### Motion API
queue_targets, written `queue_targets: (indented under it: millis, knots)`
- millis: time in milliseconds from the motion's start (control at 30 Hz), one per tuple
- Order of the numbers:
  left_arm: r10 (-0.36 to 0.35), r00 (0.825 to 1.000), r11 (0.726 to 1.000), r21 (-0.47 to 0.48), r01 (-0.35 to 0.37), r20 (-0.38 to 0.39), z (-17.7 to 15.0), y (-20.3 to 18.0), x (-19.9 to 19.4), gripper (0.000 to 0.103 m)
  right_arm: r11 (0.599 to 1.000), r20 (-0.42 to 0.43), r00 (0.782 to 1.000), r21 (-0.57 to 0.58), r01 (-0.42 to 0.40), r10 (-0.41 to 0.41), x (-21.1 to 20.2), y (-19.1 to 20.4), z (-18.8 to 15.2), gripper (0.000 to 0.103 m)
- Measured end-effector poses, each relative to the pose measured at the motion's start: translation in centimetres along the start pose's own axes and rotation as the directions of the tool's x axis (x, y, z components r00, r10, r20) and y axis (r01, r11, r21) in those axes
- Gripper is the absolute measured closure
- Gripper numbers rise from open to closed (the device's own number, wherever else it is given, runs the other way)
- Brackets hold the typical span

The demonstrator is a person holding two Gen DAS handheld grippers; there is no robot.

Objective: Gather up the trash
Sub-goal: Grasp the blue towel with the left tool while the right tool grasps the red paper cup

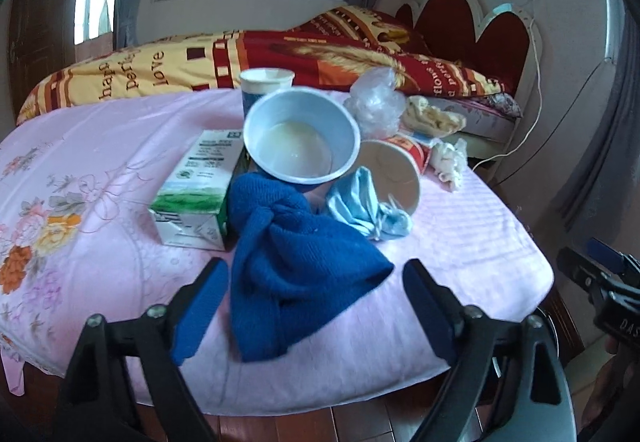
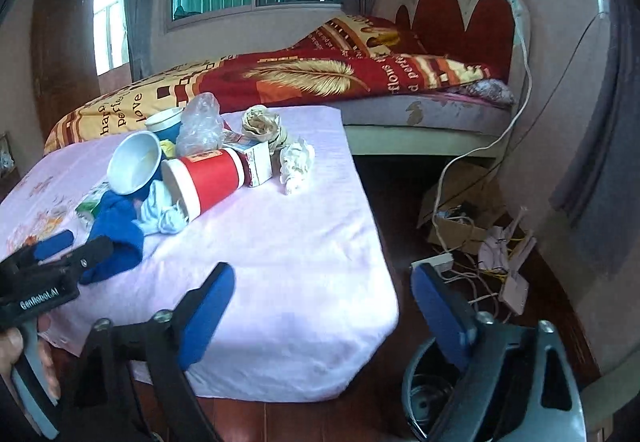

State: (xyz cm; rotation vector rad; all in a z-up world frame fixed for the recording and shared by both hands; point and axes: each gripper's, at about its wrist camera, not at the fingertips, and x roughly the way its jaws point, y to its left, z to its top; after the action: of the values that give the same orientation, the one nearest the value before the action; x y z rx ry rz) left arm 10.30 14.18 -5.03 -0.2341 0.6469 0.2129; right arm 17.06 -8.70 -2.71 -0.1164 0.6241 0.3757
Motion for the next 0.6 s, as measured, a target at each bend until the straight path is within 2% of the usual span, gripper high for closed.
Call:
queue_targets:
  millis: [133,267,333,400,467,600]
  knots:
    - [-0.007,1.0,1.0,-0.011,0.007,-0.024,0.3,0.3,1.8,0.02,0.999,-0.01,0.999,-0.007,-0.038,0.038,2.0,0.7,0.7,0.018]
    - [-0.002,0.998,1.0,-0.01,0.002,-0.057,0.3,1.0,3.5,0.034,0.994,-0.023,0.994,-0.011,-0.111,0.111,3.9,2.0,1.8,0.029]
    - [-0.004,0.999,1.0,-0.001,0.004,-0.045,0.4,1.4,3.5,0.042,0.989,-0.025,0.989,-0.023,-0.146,0.146,4.5,3.0,2.2,0.031]
    - [-0.012,0.999,1.0,0.003,0.012,-0.041,0.5,1.9,3.4,0.061,0.98,-0.026,0.981,-0.042,-0.195,0.194,5.0,4.3,2.6,0.034]
    - [-0.032,0.999,0.999,-0.01,0.032,-0.041,0.6,2.6,3.4,0.074,0.971,-0.028,0.973,-0.064,-0.232,0.23,5.5,5.7,2.9,0.036]
    - [-0.072,0.997,0.997,-0.028,0.071,-0.038,0.7,3.1,3.1,0.083,0.957,-0.044,0.961,-0.089,-0.277,0.274,6.8,8.3,3.2,0.041]
